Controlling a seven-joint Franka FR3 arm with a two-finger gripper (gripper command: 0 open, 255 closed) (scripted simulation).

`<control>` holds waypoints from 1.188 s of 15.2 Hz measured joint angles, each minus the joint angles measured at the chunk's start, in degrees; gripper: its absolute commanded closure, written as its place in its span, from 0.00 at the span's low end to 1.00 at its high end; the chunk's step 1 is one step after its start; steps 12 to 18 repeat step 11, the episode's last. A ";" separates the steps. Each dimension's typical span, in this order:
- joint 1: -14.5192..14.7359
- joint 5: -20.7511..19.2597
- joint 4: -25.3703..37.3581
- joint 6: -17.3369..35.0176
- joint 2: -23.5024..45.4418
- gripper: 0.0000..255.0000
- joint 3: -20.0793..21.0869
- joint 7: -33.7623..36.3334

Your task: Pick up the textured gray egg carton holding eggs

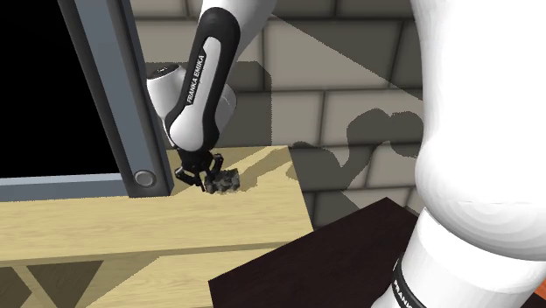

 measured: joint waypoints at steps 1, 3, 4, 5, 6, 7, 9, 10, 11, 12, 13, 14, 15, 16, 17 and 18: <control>-0.34 0.46 -0.30 -0.46 -0.80 1.00 0.34 -0.54; -0.86 1.45 -0.81 -1.48 -2.40 1.00 1.06 -1.47; -1.10 1.91 -1.12 -1.92 -3.18 1.00 1.39 -1.89; -1.38 2.39 -1.12 -2.41 -3.73 1.00 1.69 -2.45; -1.67 2.90 -1.27 -2.90 -4.44 1.00 2.00 -2.99; -1.87 3.27 -1.45 -3.25 -5.02 1.00 2.23 -3.36; -2.25 4.29 -1.48 -4.36 -6.24 1.00 2.86 -4.28; -2.46 4.81 -1.59 -4.90 -6.94 1.00 3.16 -4.76; -2.51 5.11 -1.67 -5.24 -7.38 1.00 3.36 -4.95; -2.51 5.11 -1.67 -5.24 -7.38 1.00 3.36 -4.95; -2.51 5.11 -1.67 -5.24 -7.38 1.00 3.36 -4.95; -2.51 5.11 -1.67 -5.24 -7.38 1.00 3.36 -4.95; -2.51 5.11 -1.67 -5.24 -7.38 1.00 3.36 -4.95; -2.51 5.11 -1.67 -5.24 -7.38 1.00 3.36 -4.95; -2.51 5.11 -1.67 -5.24 -7.38 1.00 3.36 -4.95; -2.51 5.11 -1.67 -5.24 -7.38 1.00 3.36 -4.95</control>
